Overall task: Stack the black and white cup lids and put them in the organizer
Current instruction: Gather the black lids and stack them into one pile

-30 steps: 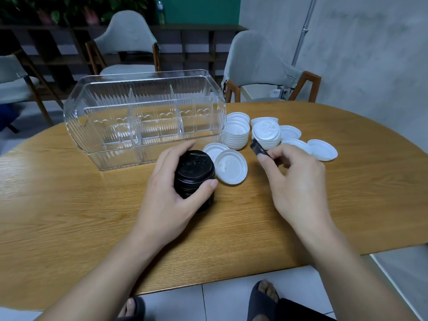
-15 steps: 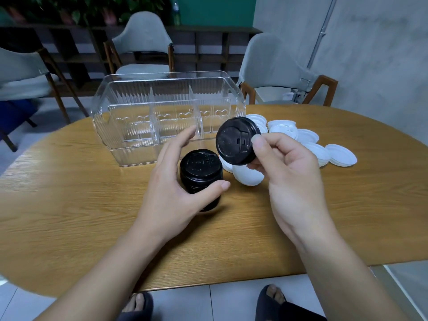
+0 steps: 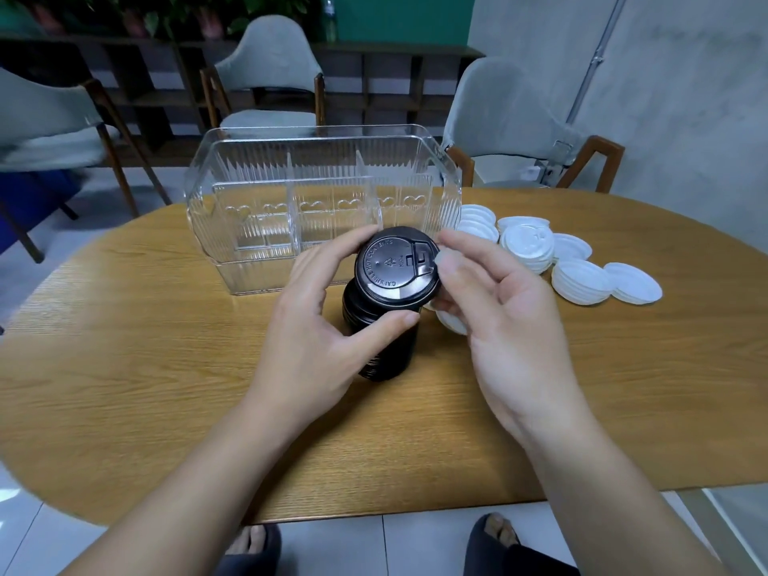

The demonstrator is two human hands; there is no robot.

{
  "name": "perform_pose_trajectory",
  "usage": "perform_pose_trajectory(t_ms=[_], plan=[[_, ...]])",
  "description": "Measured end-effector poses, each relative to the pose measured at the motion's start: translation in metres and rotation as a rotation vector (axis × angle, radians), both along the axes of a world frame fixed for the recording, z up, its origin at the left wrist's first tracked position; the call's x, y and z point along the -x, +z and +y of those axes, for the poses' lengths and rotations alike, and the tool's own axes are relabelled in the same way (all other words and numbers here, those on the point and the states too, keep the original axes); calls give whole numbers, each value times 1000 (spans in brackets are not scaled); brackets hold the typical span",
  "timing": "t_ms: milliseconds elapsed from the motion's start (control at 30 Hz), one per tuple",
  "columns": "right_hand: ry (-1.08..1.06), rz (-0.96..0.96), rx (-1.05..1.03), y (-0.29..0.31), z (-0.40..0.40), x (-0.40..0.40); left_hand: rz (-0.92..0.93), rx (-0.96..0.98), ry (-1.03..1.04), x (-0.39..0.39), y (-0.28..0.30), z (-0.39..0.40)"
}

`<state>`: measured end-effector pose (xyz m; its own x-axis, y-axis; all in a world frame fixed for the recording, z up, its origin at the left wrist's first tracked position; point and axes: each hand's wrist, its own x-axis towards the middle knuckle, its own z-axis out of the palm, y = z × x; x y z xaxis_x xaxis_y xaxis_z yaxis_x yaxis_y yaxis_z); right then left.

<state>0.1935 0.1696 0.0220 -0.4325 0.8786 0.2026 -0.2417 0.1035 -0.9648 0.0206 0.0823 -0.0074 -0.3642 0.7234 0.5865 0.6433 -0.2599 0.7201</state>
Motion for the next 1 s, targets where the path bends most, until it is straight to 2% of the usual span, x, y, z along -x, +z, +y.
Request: perform_pose_trajectory(t_ms=[133, 233, 367, 567, 867, 1000], plan=[[-115, -320, -421, 1, -3, -3, 53, 1, 44, 0, -2, 0], [-118, -396, -553, -4, -4, 1, 110, 10, 73, 0, -5, 0], [-128, -336, -496, -6, -2, 9, 112, 36, 54, 1, -6, -1], [-61, -399, -424, -9, 6, 11, -172, 194, -113, 3, -20, 2], [43, -478, -477, -14, 4, 11, -190, 220, -94, 1, -26, 4], [97, -476, -433, -15, 8, 8, -210, 228, -83, 2, -28, 5]])
